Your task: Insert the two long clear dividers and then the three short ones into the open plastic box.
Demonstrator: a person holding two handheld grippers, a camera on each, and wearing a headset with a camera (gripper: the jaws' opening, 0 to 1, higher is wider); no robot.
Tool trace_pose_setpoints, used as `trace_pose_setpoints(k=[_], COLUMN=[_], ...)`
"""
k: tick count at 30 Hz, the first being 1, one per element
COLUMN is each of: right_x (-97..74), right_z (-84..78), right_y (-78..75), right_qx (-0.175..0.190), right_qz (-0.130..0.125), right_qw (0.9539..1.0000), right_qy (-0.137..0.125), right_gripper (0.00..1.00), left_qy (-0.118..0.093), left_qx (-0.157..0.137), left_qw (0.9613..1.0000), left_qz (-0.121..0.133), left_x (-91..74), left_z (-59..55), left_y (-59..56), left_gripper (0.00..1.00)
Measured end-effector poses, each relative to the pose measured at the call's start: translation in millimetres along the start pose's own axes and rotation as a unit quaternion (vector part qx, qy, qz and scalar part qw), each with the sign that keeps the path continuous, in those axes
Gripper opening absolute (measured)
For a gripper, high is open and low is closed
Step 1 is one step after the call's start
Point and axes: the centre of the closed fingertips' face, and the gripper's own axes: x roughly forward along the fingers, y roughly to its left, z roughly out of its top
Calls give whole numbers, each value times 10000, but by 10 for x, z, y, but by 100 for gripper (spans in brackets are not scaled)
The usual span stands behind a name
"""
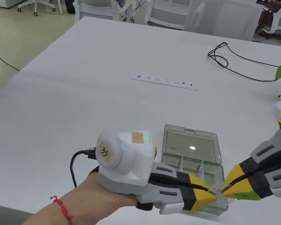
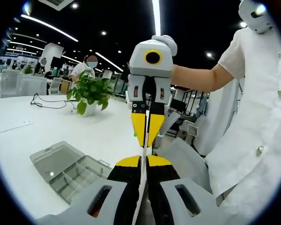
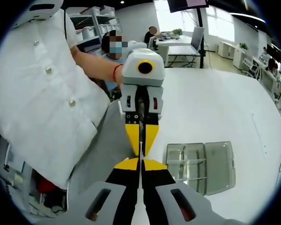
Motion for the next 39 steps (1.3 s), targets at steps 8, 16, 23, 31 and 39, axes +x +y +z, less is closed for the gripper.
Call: trace_pose_setpoints(k=[8,16,23,31,39], right_x=[-84,-112,-71,85,244], right_z=[-170,-423,-647,-812,-1016], right_y=[-221,-550,-746,-904,-1019], right_qx=[197,240,134,57,21], right_qz=[-433,-990,-1249,-1347,-1320], right_qw=[9988,9939,9886,9852,9837], right_qy=[135,428,827,1055,1218], right_gripper=[3,3,3,3,3], left_qy=[16,126,231,301,279], left_qx=[-37,-59,-78,-139,-206], left_qw=[9993,9975,9955,9929,9907], left_qz=[359,693,917,1142,1319], left_x=[-172,-337,-434,-527,-599], left_z=[-34,-121,-208,-290,-318], left_y=[162,296,387,484,555], left_gripper=[11,27,44,58,68])
